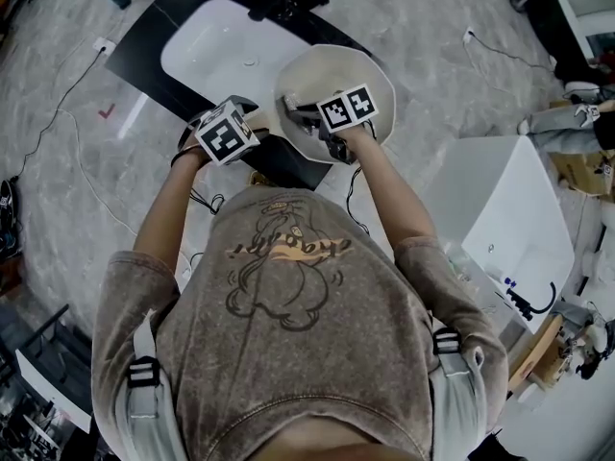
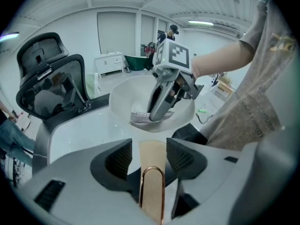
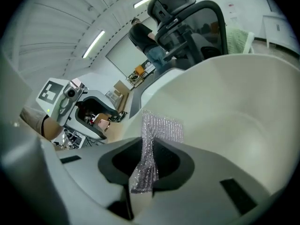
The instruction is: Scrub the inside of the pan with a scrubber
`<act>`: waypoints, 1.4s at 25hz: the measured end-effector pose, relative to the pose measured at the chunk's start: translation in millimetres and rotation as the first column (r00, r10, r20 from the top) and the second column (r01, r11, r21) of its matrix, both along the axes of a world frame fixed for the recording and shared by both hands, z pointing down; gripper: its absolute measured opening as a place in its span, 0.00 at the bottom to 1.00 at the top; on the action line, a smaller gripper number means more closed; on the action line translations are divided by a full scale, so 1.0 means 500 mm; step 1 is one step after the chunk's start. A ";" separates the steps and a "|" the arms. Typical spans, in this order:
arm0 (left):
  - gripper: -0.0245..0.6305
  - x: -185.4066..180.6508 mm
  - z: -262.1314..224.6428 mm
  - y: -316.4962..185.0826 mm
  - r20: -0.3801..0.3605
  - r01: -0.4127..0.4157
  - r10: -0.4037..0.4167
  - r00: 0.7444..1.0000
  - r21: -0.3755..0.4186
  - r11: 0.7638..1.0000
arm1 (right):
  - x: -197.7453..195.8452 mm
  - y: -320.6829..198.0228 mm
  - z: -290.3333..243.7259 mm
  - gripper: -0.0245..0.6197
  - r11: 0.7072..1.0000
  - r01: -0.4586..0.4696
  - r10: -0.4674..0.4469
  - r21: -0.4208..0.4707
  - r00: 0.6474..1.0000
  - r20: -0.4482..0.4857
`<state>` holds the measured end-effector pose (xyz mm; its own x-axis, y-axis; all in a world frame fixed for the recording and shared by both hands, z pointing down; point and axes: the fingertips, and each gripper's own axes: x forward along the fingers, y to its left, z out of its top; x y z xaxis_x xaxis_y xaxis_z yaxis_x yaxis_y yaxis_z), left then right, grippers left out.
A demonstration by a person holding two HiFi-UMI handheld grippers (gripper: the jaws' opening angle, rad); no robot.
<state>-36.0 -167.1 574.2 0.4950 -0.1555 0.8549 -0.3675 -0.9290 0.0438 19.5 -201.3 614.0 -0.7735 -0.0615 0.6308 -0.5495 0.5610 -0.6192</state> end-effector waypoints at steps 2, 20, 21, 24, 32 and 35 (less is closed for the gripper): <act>0.34 -0.006 -0.029 -0.016 -0.054 0.043 -0.042 0.998 0.020 0.999 | 0.016 -0.014 -0.019 0.18 0.998 -0.035 0.035 0.051 0.999 0.002; 0.06 -0.005 -0.273 -0.132 -0.582 0.531 -0.324 0.746 0.225 0.817 | 0.099 -0.023 -0.357 0.16 0.588 -0.413 0.368 0.696 0.902 0.225; 0.06 -0.006 -0.283 -0.131 -0.602 0.545 -0.314 0.734 0.246 0.802 | 0.106 -0.020 -0.372 0.16 0.559 -0.435 0.381 0.706 0.891 0.247; 0.06 -0.008 -0.313 -0.127 -0.662 0.578 -0.273 0.698 0.294 0.761 | 0.129 -0.012 -0.408 0.16 0.480 -0.484 0.413 0.732 0.861 0.298; 0.06 0.002 -0.339 -0.111 -0.724 0.597 -0.211 0.657 0.329 0.732 | 0.162 -0.015 -0.433 0.16 0.402 -0.514 0.443 0.758 0.833 0.331; 0.06 0.002 -0.337 -0.109 -0.728 0.602 -0.218 0.650 0.318 0.732 | 0.160 -0.012 -0.430 0.16 0.401 -0.513 0.444 0.759 0.834 0.329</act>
<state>-35.2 -221.8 405.4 0.6245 -0.7732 0.1098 -0.7778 -0.6285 -0.0014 99.4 -207.3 398.9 -0.4840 -0.8735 0.0530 -0.8727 0.4774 -0.1022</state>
